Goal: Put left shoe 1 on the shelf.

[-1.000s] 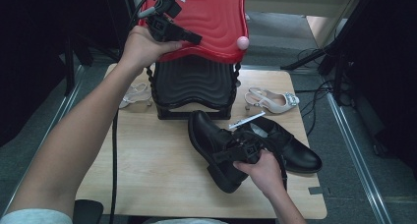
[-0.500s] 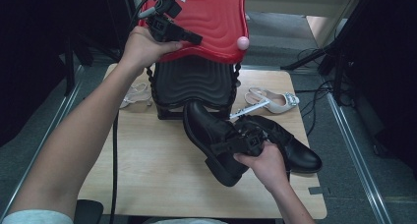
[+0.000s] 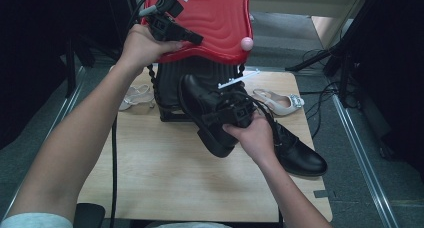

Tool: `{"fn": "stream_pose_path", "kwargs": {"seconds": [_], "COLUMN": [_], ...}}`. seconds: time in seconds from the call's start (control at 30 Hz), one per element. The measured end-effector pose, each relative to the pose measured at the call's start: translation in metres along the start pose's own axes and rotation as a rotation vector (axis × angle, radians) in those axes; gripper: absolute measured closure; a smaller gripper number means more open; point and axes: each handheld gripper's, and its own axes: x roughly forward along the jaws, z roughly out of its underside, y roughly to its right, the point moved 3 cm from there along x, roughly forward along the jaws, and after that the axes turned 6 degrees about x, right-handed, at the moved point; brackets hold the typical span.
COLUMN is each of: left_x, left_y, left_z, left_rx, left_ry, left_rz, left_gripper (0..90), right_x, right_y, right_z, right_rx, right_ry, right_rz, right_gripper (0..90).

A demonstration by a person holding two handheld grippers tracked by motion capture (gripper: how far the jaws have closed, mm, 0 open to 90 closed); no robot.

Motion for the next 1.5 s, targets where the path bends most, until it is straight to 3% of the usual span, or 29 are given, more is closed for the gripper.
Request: {"fn": "stream_pose_path", "kwargs": {"seconds": [0.1, 0.2, 0.23, 0.33, 0.43, 0.53, 0.67, 0.97, 1.23, 1.5], "left_x": [-0.001, -0.001, -0.001, -0.001, -0.001, -0.001, -0.002, -0.001, -0.002, -0.001], "left_y": [0.000, 0.001, 0.001, 0.002, 0.001, 0.002, 0.001, 0.002, 0.003, 0.001], "left_z": [0.002, 0.002, 0.002, 0.002, 0.002, 0.002, 0.002, 0.002, 0.002, 0.002], "left_rx": [-0.004, 0.010, 0.013, 0.023, 0.016, 0.011, 0.001, -0.014, 0.000, -0.023], "left_ry": [0.005, 0.006, 0.008, 0.005, 0.005, 0.003, 0.000, -0.003, -0.001, 0.002], "left_rz": [-0.002, -0.005, -0.008, -0.018, -0.014, -0.013, -0.008, -0.012, -0.017, -0.006], "left_gripper": [90.0, 90.0, 90.0, 90.0, 90.0, 90.0, 90.0, 90.0, 90.0, 90.0], "right_x": [0.010, 0.017, 0.025, 0.032, 0.037, 0.045, 0.050, 0.064, 0.076, 0.088], "right_y": [0.003, 0.007, 0.009, 0.009, 0.009, 0.010, 0.014, 0.013, 0.007, 0.008], "right_z": [-0.011, -0.014, -0.017, -0.018, -0.020, -0.023, -0.027, -0.049, -0.060, -0.065], "right_rx": [-0.056, -0.058, -0.077, -0.115, -0.111, -0.139, -0.130, -0.155, -0.167, -0.174], "right_ry": [0.034, 0.055, 0.067, 0.084, 0.093, 0.100, 0.113, 0.155, 0.193, 0.215], "right_rz": [0.048, 0.072, 0.118, 0.160, 0.162, 0.203, 0.206, 0.281, 0.305, 0.340], "right_gripper": [87.1, 87.2, 87.4, 87.4, 87.4, 87.5, 87.5, 87.4, 87.1, 86.8]}}
